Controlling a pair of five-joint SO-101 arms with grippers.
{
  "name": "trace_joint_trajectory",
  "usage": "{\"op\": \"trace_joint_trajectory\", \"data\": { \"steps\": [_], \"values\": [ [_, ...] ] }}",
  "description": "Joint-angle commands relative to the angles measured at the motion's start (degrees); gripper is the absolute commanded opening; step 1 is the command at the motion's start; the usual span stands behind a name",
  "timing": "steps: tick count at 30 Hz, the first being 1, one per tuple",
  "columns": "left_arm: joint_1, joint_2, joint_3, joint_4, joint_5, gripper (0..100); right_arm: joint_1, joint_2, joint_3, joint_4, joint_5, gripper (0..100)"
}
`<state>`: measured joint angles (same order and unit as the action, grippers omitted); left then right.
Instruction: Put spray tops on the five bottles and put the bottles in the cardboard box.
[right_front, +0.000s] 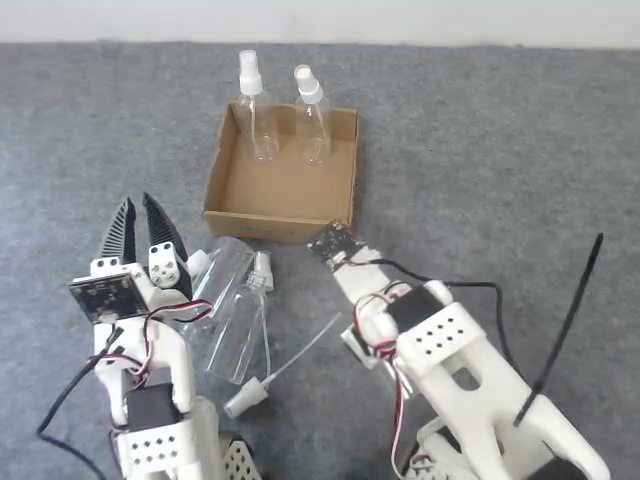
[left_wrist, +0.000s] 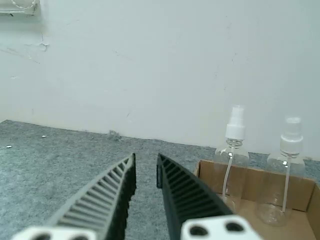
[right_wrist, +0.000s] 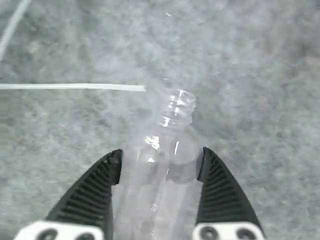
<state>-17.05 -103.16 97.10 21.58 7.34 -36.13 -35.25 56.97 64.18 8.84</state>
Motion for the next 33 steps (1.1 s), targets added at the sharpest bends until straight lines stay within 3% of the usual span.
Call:
{"op": "trace_joint_trajectory", "data": {
  "steps": [1,14,33],
  "values": [
    [0.2,-0.7,-0.6,-1.3,-0.2,7,4.0,-2.8,-0.7,-0.7,2.7,4.3],
    [0.2,-0.7,-0.6,-1.3,-0.2,7,4.3,-3.5,-1.9,-0.1,2.3,3.8],
    [0.2,-0.7,-0.6,-1.3,0.0,7,2.9,-3.5,-14.8,-0.5,-18.1,4.1]
  ]
}}
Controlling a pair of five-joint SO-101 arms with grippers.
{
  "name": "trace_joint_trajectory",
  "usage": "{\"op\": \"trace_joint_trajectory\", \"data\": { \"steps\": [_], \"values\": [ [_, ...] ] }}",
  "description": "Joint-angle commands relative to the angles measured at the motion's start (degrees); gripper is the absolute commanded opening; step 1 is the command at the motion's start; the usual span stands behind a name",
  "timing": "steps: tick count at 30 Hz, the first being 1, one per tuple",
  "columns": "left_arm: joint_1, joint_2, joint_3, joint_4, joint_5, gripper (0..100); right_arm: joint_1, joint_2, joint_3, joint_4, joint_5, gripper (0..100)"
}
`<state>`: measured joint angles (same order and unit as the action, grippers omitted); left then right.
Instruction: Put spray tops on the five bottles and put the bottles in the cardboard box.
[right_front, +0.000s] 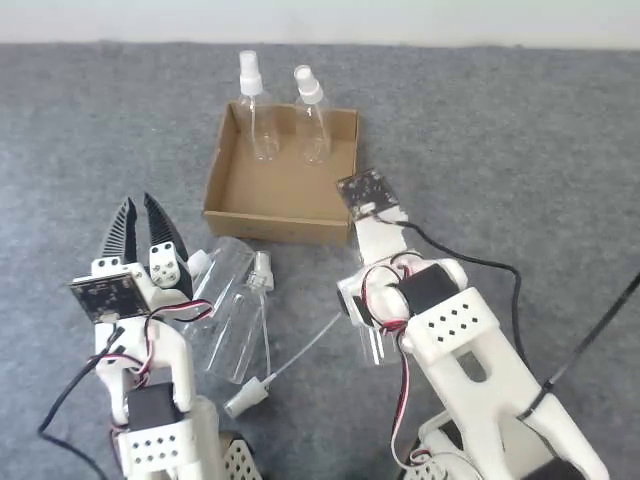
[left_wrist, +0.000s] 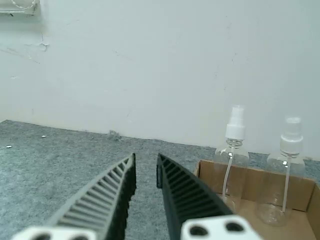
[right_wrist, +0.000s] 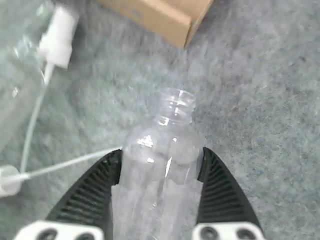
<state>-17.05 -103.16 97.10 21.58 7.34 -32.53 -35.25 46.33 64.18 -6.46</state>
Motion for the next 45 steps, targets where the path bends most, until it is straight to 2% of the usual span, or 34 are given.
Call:
{"op": "trace_joint_trajectory", "data": {
  "steps": [1,10,13,15,18,21,26,32,37,45],
  "values": [
    [0.2,-0.7,-0.6,-1.3,0.0,7,-0.7,-3.5,-4.1,-0.2,-2.5,3.9],
    [1.4,-1.0,-0.6,-1.1,0.3,7,8.0,-10.7,-3.7,4.0,2.0,3.8],
    [4.7,-1.0,-1.5,3.1,-0.1,7,11.8,-12.9,-2.1,2.6,1.8,3.9],
    [7.3,-1.0,-3.8,9.3,-0.1,10,12.9,-13.6,0.1,0.3,1.8,4.1],
    [11.2,-1.0,-9.4,19.9,-0.2,11,13.1,-13.7,2.1,-1.9,1.8,4.1],
    [14.4,-0.8,-12.9,25.3,-0.2,10,13.1,-13.7,2.4,-2.0,1.8,4.1],
    [17.6,-0.7,-13.6,26.7,-4.1,10,13.2,-13.7,2.5,-2.0,1.8,4.1],
    [21.6,-0.6,-16.0,31.7,-5.1,10,13.3,-13.6,2.5,-2.0,1.8,4.1],
    [25.7,-0.6,-17.4,35.5,-9.0,10,13.3,-13.6,2.5,-2.0,1.8,4.2],
    [26.4,-0.4,-19.2,38.5,-11.3,11,13.3,-13.6,2.6,-2.9,1.8,4.2]
  ]
}}
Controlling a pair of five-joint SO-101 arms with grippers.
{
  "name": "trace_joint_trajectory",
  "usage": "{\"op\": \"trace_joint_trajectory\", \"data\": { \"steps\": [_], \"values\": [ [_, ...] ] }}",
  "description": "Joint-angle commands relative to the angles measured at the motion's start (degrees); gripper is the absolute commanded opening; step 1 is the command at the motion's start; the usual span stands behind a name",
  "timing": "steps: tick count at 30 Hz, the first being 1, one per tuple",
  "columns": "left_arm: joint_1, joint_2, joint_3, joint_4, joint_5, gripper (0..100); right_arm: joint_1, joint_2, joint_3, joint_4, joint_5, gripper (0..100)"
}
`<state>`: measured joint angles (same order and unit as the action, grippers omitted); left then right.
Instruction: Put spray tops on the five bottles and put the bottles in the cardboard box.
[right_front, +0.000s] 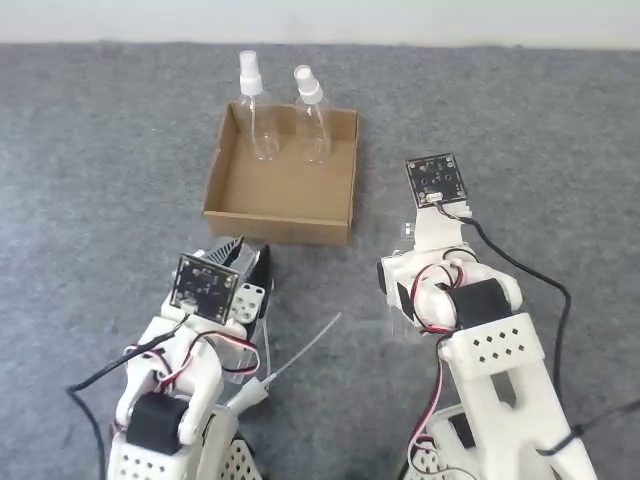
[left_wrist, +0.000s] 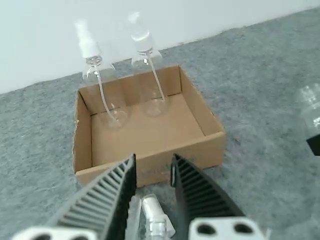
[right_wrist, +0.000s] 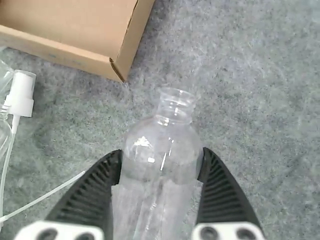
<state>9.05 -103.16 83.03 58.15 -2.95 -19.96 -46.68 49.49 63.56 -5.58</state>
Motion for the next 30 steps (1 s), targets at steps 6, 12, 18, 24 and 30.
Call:
{"op": "trace_joint_trajectory", "data": {
  "steps": [6,12,18,24,30],
  "values": [
    [3.0,12.2,-9.7,1.1,-1.0,10,0.7,-2.2,-0.5,-2.2,1.1,4.2],
    [3.0,31.7,-15.7,-2.4,-0.9,10,0.7,-2.2,-0.5,-2.2,1.1,4.2],
    [3.0,46.6,-22.1,-2.4,0.6,11,0.7,-2.2,-0.5,-2.1,1.3,4.2],
    [3.0,59.0,-27.3,-2.3,1.2,11,0.7,-2.2,-0.5,-2.1,1.4,4.2],
    [1.6,68.5,-33.6,2.2,6.2,22,0.7,-2.2,-0.5,-2.0,1.4,4.2]
  ]
}}
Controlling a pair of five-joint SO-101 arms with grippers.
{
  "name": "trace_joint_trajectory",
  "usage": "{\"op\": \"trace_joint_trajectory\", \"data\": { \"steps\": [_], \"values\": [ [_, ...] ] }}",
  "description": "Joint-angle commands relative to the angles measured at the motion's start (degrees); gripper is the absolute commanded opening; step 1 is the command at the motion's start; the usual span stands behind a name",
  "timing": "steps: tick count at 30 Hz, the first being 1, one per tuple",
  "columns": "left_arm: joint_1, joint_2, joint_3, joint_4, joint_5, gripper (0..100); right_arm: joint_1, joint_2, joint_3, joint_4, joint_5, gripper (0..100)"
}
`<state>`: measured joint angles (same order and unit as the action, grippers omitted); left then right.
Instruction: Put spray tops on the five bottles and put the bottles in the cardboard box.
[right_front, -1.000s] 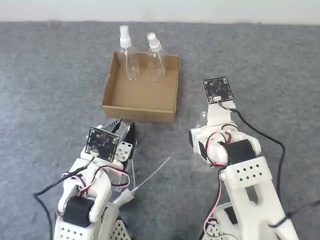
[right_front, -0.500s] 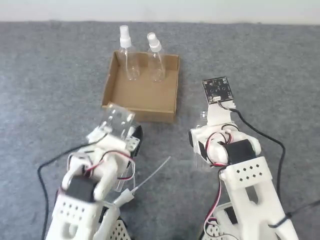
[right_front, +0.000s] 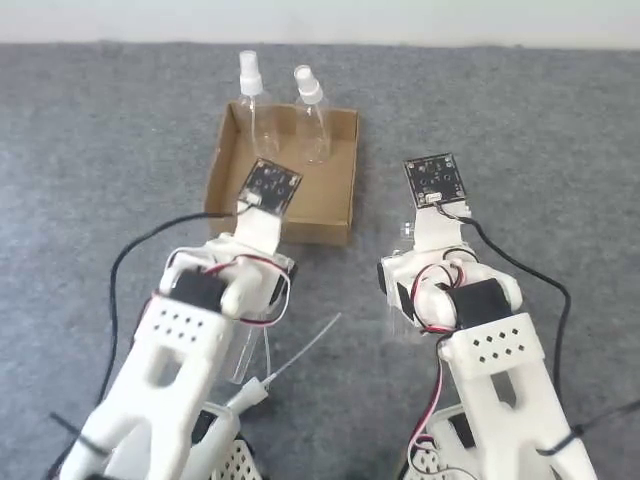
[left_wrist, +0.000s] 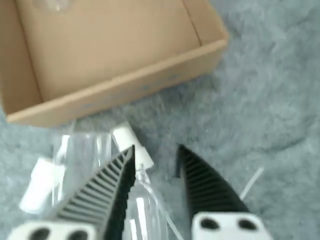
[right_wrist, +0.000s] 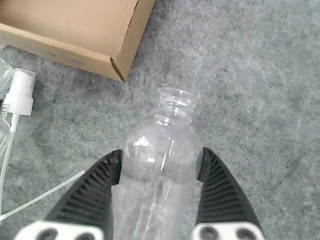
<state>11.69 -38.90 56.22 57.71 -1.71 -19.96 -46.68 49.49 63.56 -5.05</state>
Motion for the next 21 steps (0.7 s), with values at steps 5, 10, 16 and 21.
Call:
{"op": "trace_joint_trajectory", "data": {
  "steps": [5,10,16,21],
  "values": [
    [-1.4,10.9,-11.9,6.6,6.4,24,0.7,-2.1,-0.5,-2.0,0.9,4.2],
    [-1.0,18.3,-15.1,6.6,6.5,24,0.6,-2.1,0.2,-2.2,1.0,4.2],
    [-0.9,25.9,-18.8,6.6,6.5,22,0.6,-2.1,0.3,-2.2,1.0,4.2],
    [-0.9,30.4,-20.5,6.7,6.5,22,0.6,-2.1,0.3,-2.2,1.0,4.2]
  ]
}}
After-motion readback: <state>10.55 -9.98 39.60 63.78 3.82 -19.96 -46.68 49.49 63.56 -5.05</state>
